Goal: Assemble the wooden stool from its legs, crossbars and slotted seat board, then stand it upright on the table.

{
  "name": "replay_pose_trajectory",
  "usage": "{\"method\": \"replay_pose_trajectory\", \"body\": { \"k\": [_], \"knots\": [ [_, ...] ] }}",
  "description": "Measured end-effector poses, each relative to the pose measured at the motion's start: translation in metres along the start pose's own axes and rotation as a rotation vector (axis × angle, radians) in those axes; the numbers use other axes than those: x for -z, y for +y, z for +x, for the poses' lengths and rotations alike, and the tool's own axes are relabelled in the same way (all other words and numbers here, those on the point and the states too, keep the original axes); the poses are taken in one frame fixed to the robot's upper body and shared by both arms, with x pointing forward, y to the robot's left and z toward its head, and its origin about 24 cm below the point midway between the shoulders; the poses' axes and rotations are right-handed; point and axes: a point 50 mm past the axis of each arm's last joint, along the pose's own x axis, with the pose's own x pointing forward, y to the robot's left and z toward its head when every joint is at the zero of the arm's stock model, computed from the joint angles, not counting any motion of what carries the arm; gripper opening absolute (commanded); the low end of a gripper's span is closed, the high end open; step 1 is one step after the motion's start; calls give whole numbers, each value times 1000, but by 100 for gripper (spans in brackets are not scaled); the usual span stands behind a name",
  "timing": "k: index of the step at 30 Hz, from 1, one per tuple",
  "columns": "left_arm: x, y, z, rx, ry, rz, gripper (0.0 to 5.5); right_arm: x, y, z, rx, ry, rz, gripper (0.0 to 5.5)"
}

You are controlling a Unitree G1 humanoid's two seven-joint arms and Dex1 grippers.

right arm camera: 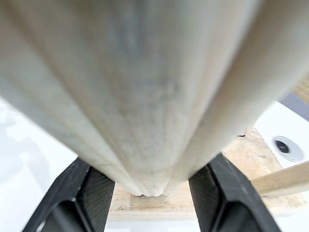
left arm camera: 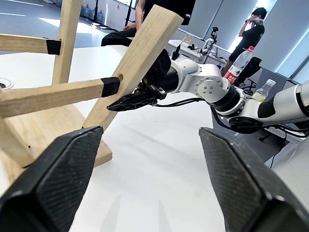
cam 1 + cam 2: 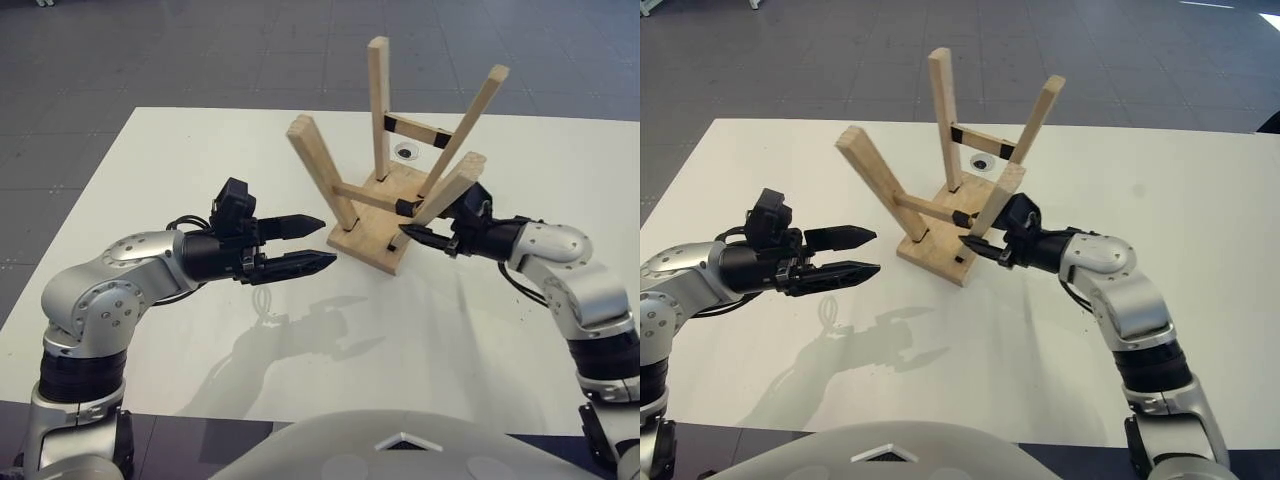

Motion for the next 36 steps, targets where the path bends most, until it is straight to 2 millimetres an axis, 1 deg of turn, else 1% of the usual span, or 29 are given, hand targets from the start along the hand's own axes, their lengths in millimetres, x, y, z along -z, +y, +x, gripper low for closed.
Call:
{"method": "replay_pose_trajectory", "body": {
  "k": [2,5,11,14,17,20,22,24,25,27,31,33,36],
  "knots": [
    [0,0,0,-3,-4,3,369,13,-6,-8,33,13,-54,203],
    [0,0,0,-4,-5,3,369,20,-1,-10,41,-41,-109,203],
    [0,0,0,-5,-4,4,369,24,1,-8,60,-66,-104,203],
    [1,6,3,-66,3,33,369,22,-6,-4,56,-47,-78,203],
    [0,22,5,-188,-10,68,369,18,-19,3,48,-4,-44,203],
    [-3,35,10,-283,2,113,369,18,-25,8,50,10,-39,203],
    [-8,53,9,-405,-7,141,369,18,-25,8,56,8,-36,203],
    [-9,74,8,-538,7,168,338,18,-24,7,56,8,-38,203],
    [-9,88,9,-626,21,201,323,17,-23,6,57,9,-40,203],
    [-10,108,19,-726,30,265,294,15,-23,6,57,10,-43,203],
    [-5,135,53,-782,-9,352,236,13,-21,7,54,14,-40,203],
    [1,144,66,-789,-13,383,233,12,-21,8,52,14,-40,203],
    [12,154,76,-810,15,412,233,12,-21,8,51,14,-40,203]
  ]
}}
